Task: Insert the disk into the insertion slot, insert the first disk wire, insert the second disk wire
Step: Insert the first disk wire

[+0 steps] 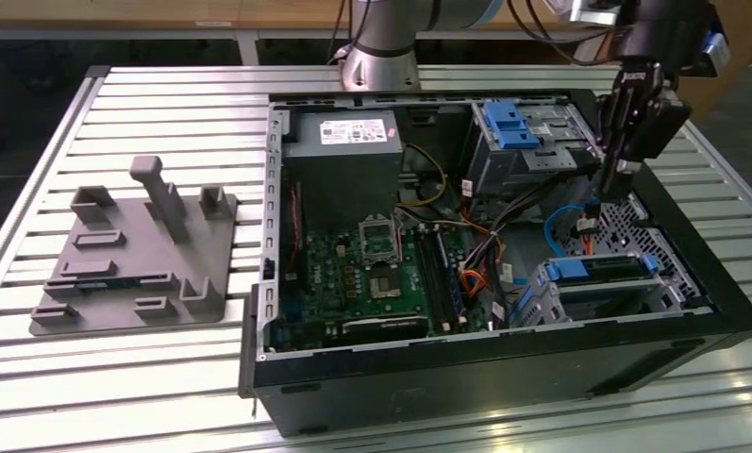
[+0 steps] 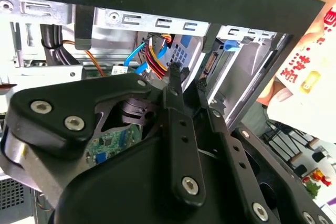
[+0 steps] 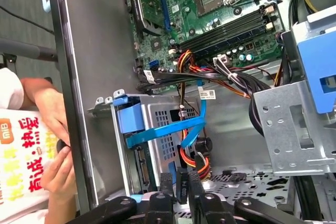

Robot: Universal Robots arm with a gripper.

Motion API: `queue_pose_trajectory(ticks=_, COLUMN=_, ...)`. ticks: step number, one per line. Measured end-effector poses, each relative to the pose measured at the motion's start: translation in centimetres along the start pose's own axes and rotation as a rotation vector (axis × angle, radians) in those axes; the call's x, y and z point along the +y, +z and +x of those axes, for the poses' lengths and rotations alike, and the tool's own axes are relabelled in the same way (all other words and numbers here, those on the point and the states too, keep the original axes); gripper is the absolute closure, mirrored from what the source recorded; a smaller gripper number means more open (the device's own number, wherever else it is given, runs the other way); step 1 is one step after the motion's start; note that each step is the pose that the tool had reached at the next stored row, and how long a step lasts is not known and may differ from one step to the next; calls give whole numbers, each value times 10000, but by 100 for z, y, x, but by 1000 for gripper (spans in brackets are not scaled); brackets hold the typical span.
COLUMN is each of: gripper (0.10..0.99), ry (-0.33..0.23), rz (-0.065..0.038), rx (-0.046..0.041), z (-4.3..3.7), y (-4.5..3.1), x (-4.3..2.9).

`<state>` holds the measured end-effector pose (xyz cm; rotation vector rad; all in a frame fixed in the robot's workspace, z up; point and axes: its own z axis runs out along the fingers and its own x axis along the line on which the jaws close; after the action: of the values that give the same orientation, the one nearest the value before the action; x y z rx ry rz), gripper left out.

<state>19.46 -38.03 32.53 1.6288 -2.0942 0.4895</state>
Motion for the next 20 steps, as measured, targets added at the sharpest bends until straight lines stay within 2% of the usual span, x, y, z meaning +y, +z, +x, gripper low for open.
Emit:
queue_pose_trajectory(ticks=4, gripper=824, ry=-2, rz=-7, rx=120, z=-29, y=2, x=5)
queue_pose_trajectory(ticks=6, gripper=824, ry=-3, rz=-11, rx=134, z=-36, y=7, x=7)
queue_pose_trajectory(ticks=15, gripper=824, ry=-5, rz=-5, rx=140, z=-50, y=12, x=8)
queue_pose_trajectory(ticks=20, gripper=824, ry=-39, rz=50, rx=84, z=-51, y=15, x=13)
